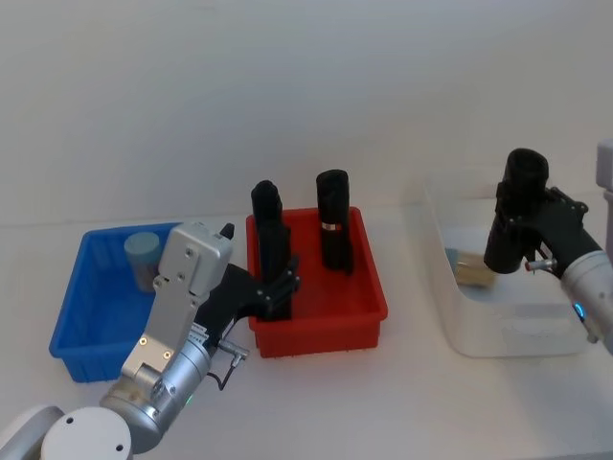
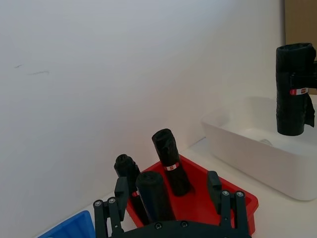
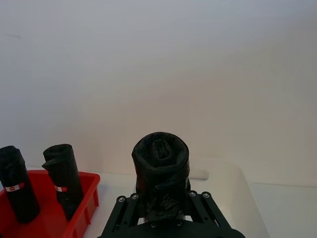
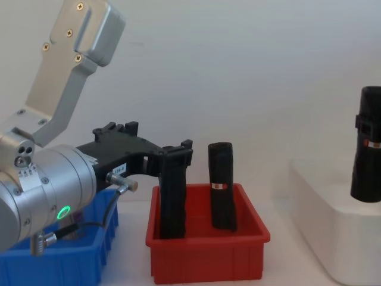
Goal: Pick the cotton swabs from the blue box and place them into the white box.
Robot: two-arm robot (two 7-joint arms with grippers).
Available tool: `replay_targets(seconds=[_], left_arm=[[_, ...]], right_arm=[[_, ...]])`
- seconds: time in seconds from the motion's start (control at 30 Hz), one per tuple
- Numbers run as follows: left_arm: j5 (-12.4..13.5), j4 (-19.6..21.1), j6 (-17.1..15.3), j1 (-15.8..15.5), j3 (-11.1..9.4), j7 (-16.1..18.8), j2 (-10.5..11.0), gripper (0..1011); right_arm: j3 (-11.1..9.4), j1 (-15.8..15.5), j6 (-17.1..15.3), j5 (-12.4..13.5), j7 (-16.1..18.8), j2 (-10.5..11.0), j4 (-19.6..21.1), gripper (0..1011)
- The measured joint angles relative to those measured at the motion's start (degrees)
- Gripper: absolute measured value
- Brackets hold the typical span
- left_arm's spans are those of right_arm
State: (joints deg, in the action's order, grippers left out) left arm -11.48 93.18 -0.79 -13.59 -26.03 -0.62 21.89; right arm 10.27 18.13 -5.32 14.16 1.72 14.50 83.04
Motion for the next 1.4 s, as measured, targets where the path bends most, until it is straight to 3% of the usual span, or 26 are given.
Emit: replay_targets(seconds=[0.07,0.33,0.4,0.77,1.4], left_arm=[[0.00,0.00,0.00,0.00,0.00,0.00,0.00,999],[0.00,0.00,0.00,0.00,0.00,0.00,0.00,1000],[0.00,0.00,0.00,0.00,0.00,0.00,0.00,1000],[0.00,0.00,0.00,0.00,0.00,0.00,0.00,1000],[0.00,0.00,0.00,0.00,0.00,0.00,0.00,1000]], right_arm=[[-0.18,-0.21,-0.56,0.36,-0.11,0.14,0.10,379],[-0.63,-0.72,-1.79,1.24,-0.12,0.44,0.23,618],[-0.68,-0.81,-1.89,1.32,-0.12,0.48,0.28,716],[-1.08,-1.47,-2.00,1.57,-0.12,0.79,1.03,1001],[-1.32,-1.93,-2.00,1.75,-0.19,0.97,1.57,1001]])
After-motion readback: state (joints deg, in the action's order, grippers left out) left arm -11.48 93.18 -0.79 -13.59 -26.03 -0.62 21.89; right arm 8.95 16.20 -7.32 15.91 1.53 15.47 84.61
